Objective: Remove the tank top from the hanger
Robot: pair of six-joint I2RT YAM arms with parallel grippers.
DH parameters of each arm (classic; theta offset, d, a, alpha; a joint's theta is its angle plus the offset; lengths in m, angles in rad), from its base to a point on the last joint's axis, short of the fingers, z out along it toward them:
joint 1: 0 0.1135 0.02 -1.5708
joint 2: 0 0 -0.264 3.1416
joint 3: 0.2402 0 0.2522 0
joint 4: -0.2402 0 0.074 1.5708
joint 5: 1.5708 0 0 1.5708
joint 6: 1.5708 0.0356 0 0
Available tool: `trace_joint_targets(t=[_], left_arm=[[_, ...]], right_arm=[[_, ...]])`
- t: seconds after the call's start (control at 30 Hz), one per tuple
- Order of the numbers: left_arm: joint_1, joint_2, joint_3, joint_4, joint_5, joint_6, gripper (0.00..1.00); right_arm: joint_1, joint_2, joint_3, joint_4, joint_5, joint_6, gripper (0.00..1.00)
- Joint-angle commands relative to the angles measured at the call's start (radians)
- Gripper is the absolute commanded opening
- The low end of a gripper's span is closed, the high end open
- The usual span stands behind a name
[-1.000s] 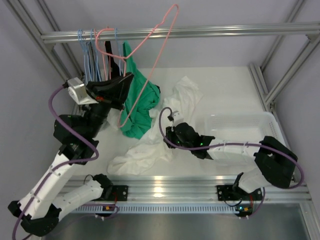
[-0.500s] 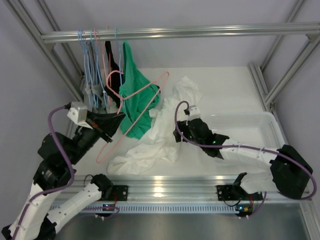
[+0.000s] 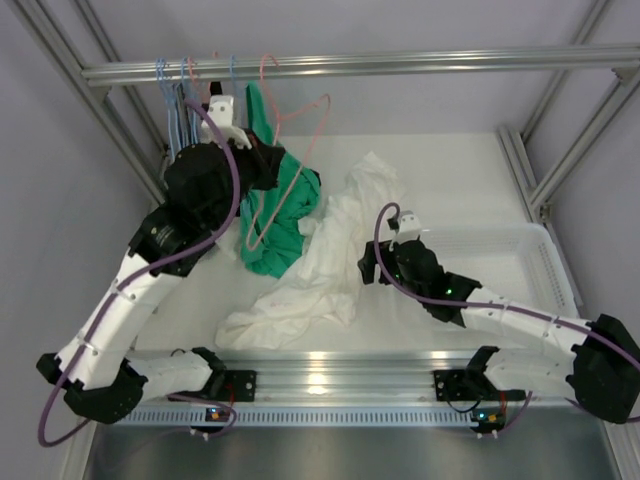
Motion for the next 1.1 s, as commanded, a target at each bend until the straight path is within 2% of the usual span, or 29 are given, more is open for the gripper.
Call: trace_joint_targets(t=[0.0,0.23,0.4,0.57,0.7,0.77,0.87,1.0,1.07], left_arm=[[-0.005,0.077,0.101,0.047,-0.140,-0.031,0.00],[-0.005,0.300,0.275,0.047,-0.331,0.007,0.00],[-0.002,0.408,0.344,0.043,-0.374,0.036,0.00],[0.000,0.423,0.283,0.024,-0.329,-0.010,0.00],[0.001,0.376,0.152,0.018,-0.316,-0.067,0.00],[0.001,0.371,0.134,0.012,-0.299,-0.065,0.00],[0.001,0.351,0.109,-0.002,-0.288,-0.073,0.02],[0.001,0.276,0.074,-0.002,-0.282,-0.088,0.48],[0.001,0.247,0.062,-0.002,-0.265,-0.085,0.62]], right_arm=[[-0.016,-0.055,-0.002,-0.027,0.021,0.009,0.80],[-0.019,-0.092,0.003,-0.056,0.013,-0.003,0.80],[-0.019,-0.104,0.001,-0.056,0.009,-0.006,0.80],[-0.019,-0.119,-0.006,-0.056,0.007,-0.010,0.80],[-0.023,-0.118,-0.003,-0.054,0.009,-0.023,0.82],[-0.029,-0.093,0.015,-0.051,-0.009,-0.038,0.85],[-0.057,-0.028,0.052,-0.039,-0.078,-0.081,0.99],[-0.143,0.095,0.127,-0.037,-0.252,-0.118,1.00],[-0.174,0.175,0.185,-0.039,-0.279,-0.136,0.99]])
